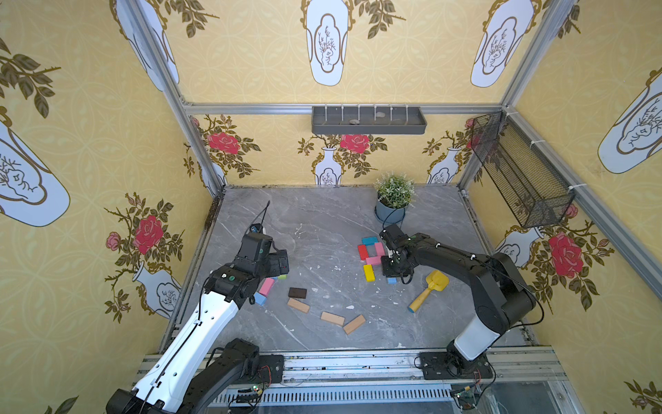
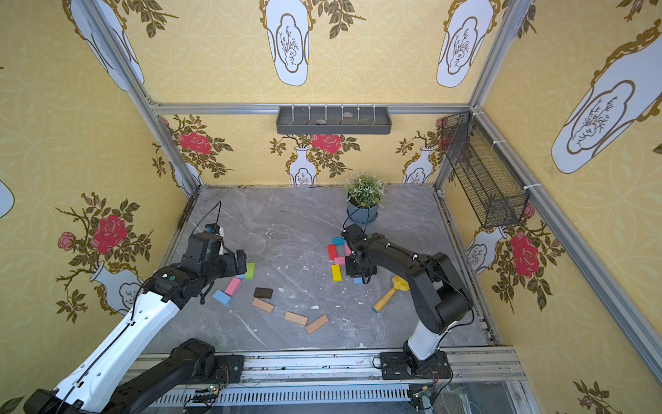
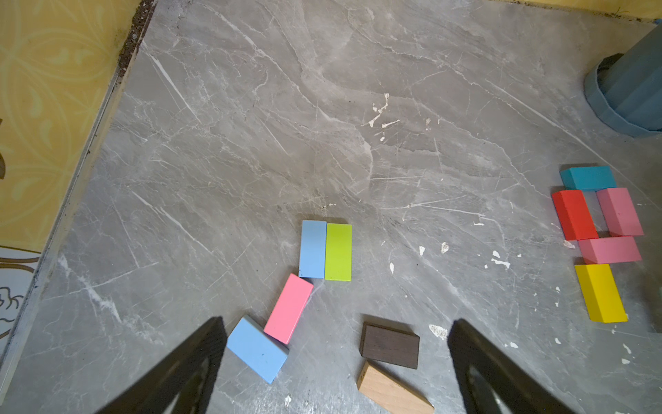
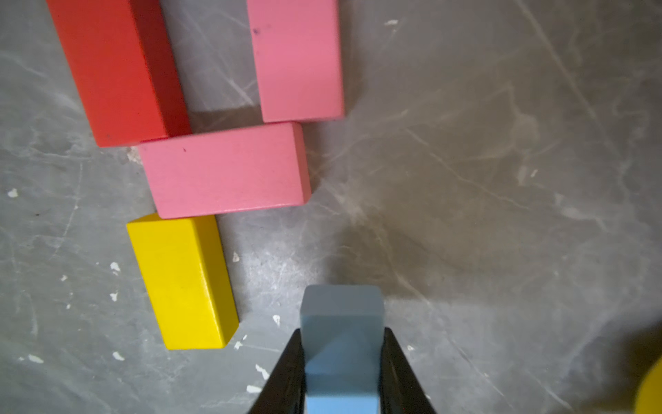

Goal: Assemble the number 8 with building blocks
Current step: Assemble the building block at the center of the board.

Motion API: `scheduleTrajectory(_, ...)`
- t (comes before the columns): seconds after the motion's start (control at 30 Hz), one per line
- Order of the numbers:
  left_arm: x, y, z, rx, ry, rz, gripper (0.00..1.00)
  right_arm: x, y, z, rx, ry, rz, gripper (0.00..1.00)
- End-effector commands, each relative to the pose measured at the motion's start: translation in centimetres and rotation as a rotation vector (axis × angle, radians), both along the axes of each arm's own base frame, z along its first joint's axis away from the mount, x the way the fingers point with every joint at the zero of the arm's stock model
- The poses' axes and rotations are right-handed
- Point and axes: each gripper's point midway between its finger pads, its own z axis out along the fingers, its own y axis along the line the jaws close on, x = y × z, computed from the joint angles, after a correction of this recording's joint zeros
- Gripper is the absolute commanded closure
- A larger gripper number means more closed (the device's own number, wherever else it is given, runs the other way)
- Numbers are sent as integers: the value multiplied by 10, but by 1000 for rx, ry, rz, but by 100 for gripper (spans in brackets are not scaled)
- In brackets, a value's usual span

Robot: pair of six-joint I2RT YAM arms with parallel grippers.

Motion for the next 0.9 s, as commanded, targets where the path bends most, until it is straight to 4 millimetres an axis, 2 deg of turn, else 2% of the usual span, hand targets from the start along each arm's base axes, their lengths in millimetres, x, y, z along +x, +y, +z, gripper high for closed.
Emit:
scheduleTrajectory(0.0,3,-2,0,0,-8,-12,0,6,6,-3,10,-10,29,71)
scheduleTrajectory(0.87,3,0,-1,2,-5,-7,0,16,9,-22,-23,-1,58,71)
